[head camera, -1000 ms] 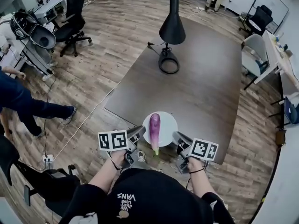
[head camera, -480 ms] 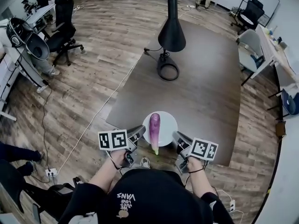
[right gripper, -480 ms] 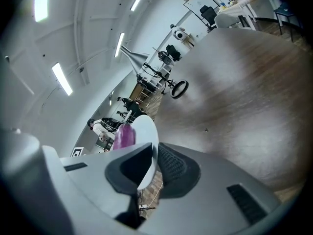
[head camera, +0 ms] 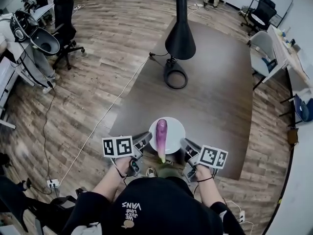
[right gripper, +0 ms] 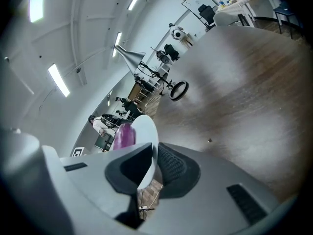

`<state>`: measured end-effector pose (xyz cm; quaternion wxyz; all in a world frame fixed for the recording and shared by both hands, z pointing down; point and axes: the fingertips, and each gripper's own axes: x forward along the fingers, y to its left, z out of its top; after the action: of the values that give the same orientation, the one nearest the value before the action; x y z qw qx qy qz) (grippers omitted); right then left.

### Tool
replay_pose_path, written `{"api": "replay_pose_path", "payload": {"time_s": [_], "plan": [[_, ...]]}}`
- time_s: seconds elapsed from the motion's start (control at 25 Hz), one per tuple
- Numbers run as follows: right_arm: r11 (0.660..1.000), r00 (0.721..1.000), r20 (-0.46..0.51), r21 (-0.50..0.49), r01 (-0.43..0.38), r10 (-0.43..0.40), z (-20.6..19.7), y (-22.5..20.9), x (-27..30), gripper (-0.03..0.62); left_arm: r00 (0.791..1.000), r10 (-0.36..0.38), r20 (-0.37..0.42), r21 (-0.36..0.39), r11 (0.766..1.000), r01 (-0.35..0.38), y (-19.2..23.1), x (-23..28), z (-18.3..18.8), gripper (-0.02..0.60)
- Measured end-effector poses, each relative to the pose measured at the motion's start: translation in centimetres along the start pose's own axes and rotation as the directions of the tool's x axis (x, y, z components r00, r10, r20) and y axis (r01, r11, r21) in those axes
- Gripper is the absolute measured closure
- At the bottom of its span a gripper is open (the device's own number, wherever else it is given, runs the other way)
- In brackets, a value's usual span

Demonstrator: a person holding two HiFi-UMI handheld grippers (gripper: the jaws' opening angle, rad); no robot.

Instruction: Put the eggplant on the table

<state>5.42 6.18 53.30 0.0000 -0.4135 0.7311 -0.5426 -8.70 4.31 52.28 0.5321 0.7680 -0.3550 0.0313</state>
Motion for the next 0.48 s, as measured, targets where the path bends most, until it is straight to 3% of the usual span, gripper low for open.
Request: {"api": "replay_pose_path", "payload": {"time_s": [0.48], "plan": [[1.000,0.999,-0.054,-0.025,-0.008,0.006,5.8,-1.7,3.4,0.554,0.999,0.016,0.043,-0.052,0.999,-0.014,0.9,4.2,4.2,0.545]]}}
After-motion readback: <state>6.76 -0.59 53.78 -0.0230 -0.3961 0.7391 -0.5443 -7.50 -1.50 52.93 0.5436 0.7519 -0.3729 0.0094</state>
